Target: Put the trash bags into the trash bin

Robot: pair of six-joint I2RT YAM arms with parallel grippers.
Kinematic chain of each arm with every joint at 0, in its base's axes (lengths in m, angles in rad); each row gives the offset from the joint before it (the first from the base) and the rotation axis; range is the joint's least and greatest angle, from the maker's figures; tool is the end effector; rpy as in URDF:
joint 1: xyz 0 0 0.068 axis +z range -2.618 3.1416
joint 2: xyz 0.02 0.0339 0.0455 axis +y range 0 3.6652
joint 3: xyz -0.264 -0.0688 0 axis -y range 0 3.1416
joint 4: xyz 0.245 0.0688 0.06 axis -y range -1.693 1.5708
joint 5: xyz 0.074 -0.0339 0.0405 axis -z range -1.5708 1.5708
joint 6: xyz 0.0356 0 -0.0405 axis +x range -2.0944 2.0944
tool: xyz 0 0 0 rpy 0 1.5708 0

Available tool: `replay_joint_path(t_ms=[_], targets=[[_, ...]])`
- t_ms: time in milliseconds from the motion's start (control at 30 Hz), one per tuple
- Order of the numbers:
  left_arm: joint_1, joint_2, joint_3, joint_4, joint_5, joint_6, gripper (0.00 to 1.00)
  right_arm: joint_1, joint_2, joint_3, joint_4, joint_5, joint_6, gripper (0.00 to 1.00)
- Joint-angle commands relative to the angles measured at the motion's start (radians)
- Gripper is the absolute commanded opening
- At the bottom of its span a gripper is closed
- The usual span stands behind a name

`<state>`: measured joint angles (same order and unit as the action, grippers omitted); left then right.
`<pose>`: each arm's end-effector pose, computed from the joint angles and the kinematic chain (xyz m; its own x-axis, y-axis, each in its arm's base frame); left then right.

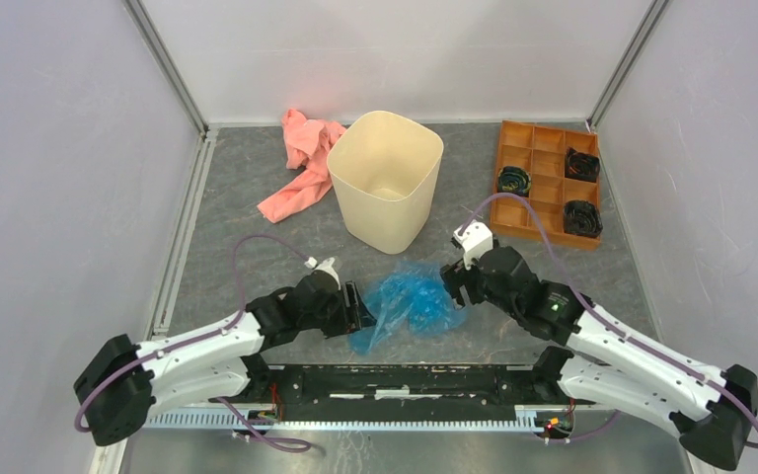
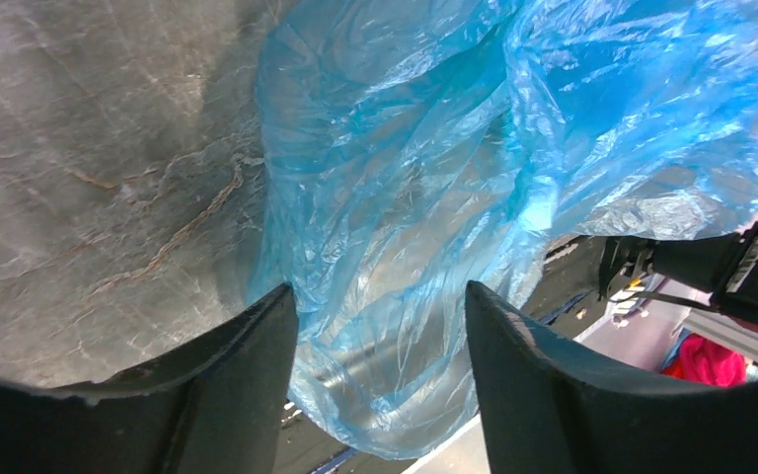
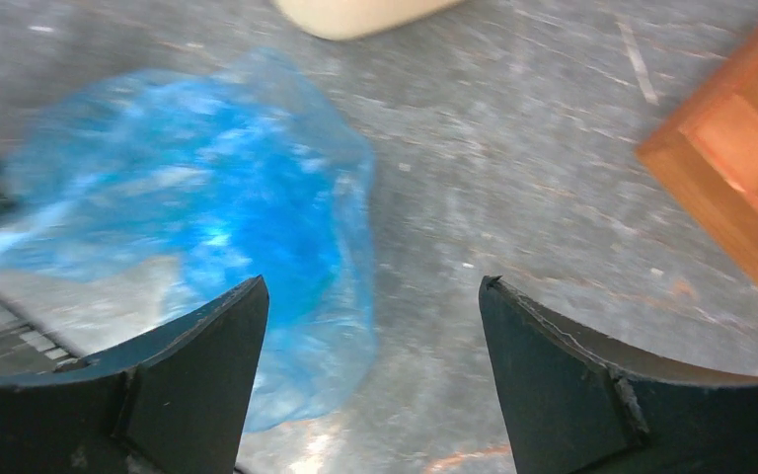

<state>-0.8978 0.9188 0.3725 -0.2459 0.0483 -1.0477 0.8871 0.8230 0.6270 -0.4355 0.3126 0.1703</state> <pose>0.1092 -0.1397 0.1693 -0.9166 -0.2383 -0.3211 0.0163 0.7800 -0.6255 0.1219 0.1323 0.2545 -0.4660 -0.3166 -0.8262 -0.5093 0.8596 -0.0421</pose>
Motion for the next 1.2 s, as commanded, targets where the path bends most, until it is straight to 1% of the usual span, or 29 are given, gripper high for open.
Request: replay_joint_path(t_ms=[0,33,67,100,167,200,267,300,333,400,433,467,500,567,633,700,767,833,900,1033,1167], targets=[[0.003,0.068,0.042,0.144,0.087,0.058,0.62,0.021,-0.025,0.064,-0.046,-0.25,0.101,0.85],[0.003,0.079,0.04,0.164,0.097,0.057,0.58,0.035,-0.019,0.053,-0.016,-0.294,0.116,0.85],[0.003,0.089,0.035,0.189,0.108,0.055,0.54,0.049,-0.011,0.035,0.017,-0.305,0.125,0.86],[0.003,0.101,0.03,0.216,0.123,0.047,0.53,0.062,-0.001,0.013,0.042,-0.283,0.136,0.87],[0.003,0.134,0.017,0.276,0.16,0.031,0.47,0.068,0.036,-0.019,0.059,-0.183,0.155,0.87],[0.001,0.147,0.015,0.295,0.175,0.026,0.44,0.068,0.06,-0.031,0.062,-0.096,0.165,0.86],[-0.001,0.16,0.014,0.305,0.189,0.026,0.41,0.069,0.091,-0.076,0.099,0.062,0.173,0.8],[-0.001,0.155,0.014,0.297,0.191,0.031,0.41,0.069,0.092,-0.112,0.149,0.102,0.15,0.72],[-0.001,0.143,0.018,0.273,0.184,0.039,0.41,0.07,0.085,-0.157,0.224,0.137,0.123,0.6],[-0.001,0.094,0.033,0.189,0.143,0.066,0.43,0.065,0.054,-0.243,0.374,0.172,0.046,0.24],[0.001,0.066,0.045,0.123,0.12,0.082,0.47,0.061,0.032,-0.274,0.456,0.157,0.003,0.13],[0.006,0.034,0.059,0.078,0.1,0.102,0.52,0.055,0.013,-0.306,0.52,0.098,-0.051,0.03],[0.017,0.006,0.075,0.034,0.088,0.12,0.56,0.047,-0.004,-0.326,0.571,0.042,-0.097,0.0],[0.056,-0.052,0.105,-0.032,0.086,0.159,0.65,0.019,-0.046,-0.353,0.636,-0.114,-0.161,0.0],[0.131,-0.093,0.122,-0.078,0.118,0.195,0.68,-0.026,-0.104,-0.404,0.72,-0.32,-0.229,0.0],[0.225,-0.116,0.123,-0.082,0.187,0.23,0.76,-0.095,-0.194,-0.475,0.824,-0.522,-0.241,0.0],[0.323,-0.113,0.113,-0.036,0.286,0.249,0.82,-0.16,-0.248,-0.529,0.935,-0.708,-0.205,0.0],[0.37,-0.089,0.093,0.045,0.411,0.238,0.86,-0.19,-0.257,-0.544,1.001,-0.78,-0.172,0.0],[0.389,-0.057,0.061,0.144,0.51,0.201,0.89,-0.196,-0.231,-0.538,1.038,-0.811,-0.129,0.0],[0.389,-0.034,-0.021,0.275,0.578,0.136,0.89,-0.204,-0.156,-0.517,1.089,-0.875,-0.096,0.0],[0.388,-0.06,-0.121,0.494,0.662,0.025,0.84,-0.212,-0.136,-0.523,1.136,-0.86,-0.052,0.0]])
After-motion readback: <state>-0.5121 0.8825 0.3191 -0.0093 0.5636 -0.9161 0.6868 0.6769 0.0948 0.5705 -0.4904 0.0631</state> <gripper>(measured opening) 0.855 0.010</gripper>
